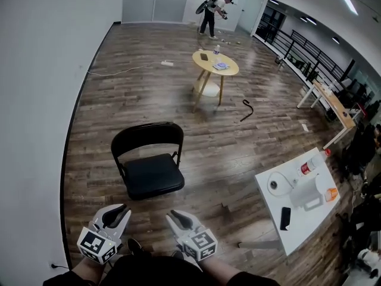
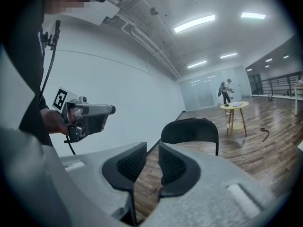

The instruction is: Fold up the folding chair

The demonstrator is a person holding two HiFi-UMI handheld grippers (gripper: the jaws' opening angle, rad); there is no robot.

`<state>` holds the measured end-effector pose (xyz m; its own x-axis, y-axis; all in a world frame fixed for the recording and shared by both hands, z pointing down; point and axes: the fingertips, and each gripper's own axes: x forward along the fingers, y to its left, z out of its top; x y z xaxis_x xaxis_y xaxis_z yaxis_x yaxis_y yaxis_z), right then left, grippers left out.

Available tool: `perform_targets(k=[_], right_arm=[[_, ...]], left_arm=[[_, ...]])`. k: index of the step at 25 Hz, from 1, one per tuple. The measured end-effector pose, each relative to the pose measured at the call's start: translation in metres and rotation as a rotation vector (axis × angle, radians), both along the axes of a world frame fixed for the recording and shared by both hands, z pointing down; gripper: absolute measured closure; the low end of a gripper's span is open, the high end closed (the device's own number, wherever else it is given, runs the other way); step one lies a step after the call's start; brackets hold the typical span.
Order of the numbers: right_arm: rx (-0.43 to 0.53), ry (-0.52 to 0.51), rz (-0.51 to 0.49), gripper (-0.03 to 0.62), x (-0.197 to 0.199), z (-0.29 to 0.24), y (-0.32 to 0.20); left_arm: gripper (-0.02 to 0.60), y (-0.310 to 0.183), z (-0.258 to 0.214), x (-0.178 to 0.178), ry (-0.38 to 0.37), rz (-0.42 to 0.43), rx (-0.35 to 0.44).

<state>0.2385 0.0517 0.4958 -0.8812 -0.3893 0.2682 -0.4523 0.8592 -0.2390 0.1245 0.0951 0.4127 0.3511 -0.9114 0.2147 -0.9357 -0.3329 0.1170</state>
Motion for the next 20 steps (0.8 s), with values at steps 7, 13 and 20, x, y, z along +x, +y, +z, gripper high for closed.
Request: perform_targets(k=[7,13,20], right_arm=[[-0.001,0.040,0.083,0.514,-0.030,0.004,-0.015],[-0.019,0.047,0.150,0.511,-0.043,0.003,-0.022],[-0.044,0.055,0.188,0.511,-0.037,0.015,-0.035]], left_arm=[[0.506,-0.010,0.004,-0.039,-0.005,0.064,0.003],[0.497,-0.020,0.006,-0.061,-0.006,0.106,0.002],[0.494,-0.043,0.015,-0.070,-0.016,0.124,-0.015]])
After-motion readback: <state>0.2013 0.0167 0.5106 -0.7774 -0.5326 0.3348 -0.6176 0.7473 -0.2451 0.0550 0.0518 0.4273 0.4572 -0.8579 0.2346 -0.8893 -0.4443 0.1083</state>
